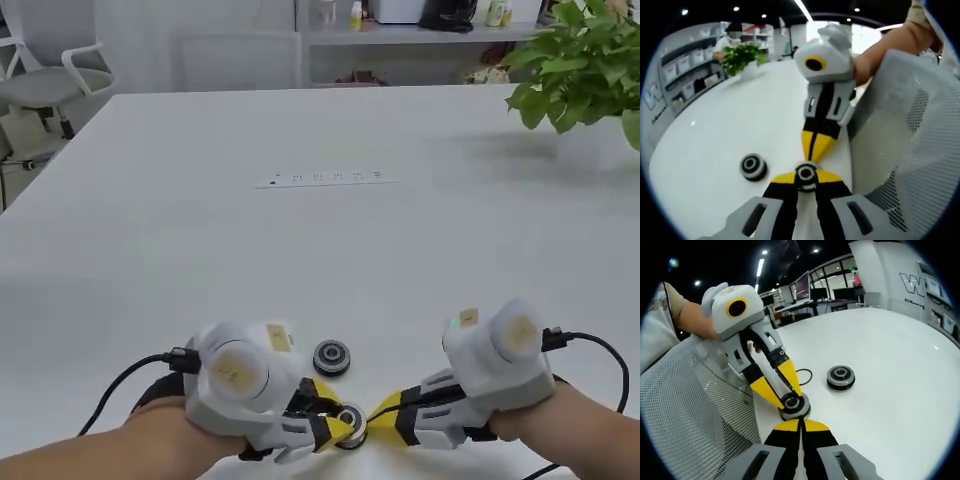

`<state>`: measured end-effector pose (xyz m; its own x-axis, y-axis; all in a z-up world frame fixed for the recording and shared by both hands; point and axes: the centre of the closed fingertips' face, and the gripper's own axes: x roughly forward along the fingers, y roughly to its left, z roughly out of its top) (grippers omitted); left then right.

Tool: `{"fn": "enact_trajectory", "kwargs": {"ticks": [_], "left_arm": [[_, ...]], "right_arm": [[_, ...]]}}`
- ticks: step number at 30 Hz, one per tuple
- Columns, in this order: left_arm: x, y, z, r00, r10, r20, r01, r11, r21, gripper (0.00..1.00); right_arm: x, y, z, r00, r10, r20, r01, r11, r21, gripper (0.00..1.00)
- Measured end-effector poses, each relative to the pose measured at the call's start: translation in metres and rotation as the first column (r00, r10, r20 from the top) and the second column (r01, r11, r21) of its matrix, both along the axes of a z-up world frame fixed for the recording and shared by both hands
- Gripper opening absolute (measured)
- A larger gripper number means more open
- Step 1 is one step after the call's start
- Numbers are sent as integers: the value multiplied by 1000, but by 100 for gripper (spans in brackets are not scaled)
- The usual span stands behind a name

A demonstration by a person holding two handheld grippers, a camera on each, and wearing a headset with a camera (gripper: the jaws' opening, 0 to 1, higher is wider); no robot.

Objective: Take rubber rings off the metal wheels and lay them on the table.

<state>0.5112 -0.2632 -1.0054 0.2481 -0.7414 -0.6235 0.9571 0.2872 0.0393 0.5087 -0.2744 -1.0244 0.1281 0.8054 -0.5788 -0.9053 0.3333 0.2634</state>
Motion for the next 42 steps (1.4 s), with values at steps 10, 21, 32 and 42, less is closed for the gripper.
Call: {"fn": "enact_trajectory", "kwargs": {"ticks": [10, 21, 32, 42], "left_arm": [[1, 0, 0, 1000, 1, 4, -1, 1000, 4, 12], [4, -1, 0, 1000, 25, 6, -25, 1000, 10, 12], [4, -1, 0, 1000, 27, 1, -27, 1000, 14, 12], [4, -1, 0, 1000, 24, -2, -24, 1000, 13, 12]], "right_arm": [[9, -3, 10, 992, -100, -73, 106, 991, 83, 0], [12, 0, 16, 983, -139, -122, 155, 979, 134, 0], [9, 4, 20, 988, -113, -108, 128, 983, 135, 0], [5, 9, 20, 993, -79, -93, 90, 988, 128, 0]]}}
